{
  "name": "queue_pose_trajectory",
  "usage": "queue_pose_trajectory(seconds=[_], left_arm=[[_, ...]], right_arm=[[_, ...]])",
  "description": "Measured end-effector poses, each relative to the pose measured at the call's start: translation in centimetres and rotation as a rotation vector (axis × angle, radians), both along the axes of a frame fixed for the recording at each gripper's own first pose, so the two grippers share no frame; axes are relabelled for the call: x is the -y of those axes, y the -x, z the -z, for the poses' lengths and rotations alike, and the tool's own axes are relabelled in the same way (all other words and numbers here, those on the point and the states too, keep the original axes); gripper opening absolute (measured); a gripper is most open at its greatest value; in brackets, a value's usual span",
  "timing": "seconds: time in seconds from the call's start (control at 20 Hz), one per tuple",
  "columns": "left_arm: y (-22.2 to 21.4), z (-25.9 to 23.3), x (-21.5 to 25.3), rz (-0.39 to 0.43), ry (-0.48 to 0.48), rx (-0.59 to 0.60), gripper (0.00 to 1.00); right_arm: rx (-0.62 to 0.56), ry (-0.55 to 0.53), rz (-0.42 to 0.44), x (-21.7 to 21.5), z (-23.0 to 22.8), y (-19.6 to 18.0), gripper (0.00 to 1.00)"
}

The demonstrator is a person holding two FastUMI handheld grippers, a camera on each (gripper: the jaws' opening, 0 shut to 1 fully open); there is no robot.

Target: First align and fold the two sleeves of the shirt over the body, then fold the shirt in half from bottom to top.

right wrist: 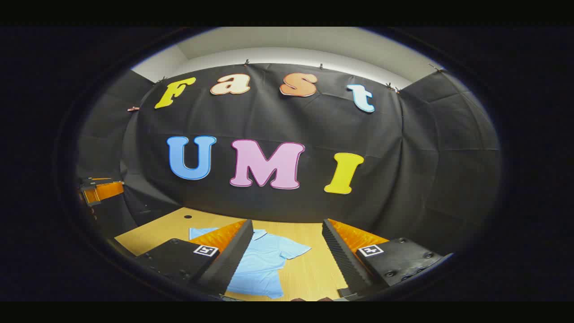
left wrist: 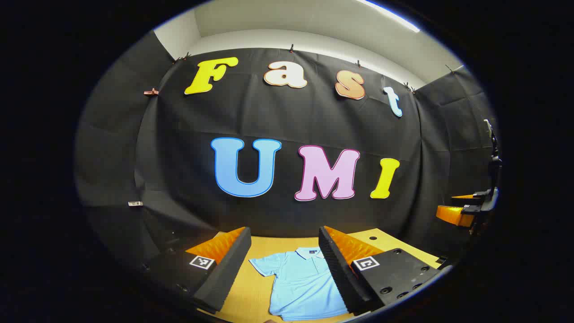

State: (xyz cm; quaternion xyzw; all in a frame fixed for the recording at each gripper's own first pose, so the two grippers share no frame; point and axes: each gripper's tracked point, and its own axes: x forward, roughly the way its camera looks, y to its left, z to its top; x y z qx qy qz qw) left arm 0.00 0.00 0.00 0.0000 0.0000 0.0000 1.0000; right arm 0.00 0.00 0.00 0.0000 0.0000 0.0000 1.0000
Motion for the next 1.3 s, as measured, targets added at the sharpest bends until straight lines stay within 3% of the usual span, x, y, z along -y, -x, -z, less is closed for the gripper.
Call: queue_pose_trajectory(seconds=[0.8, 1.3], left_arm=[[2.0, -0.1, -1.2, -0.003, -0.008, 0.002, 0.97], [2.2, -0.6, -2.3, 0.007, -0.002, 0.008, 0.96]], right_arm=[[-0.014, 0.009, 0.014, 0.0, 0.0, 0.6, 0.97], [-0.035, 0.033, -0.022, -2.5, -0.8, -0.2, 0.97]])
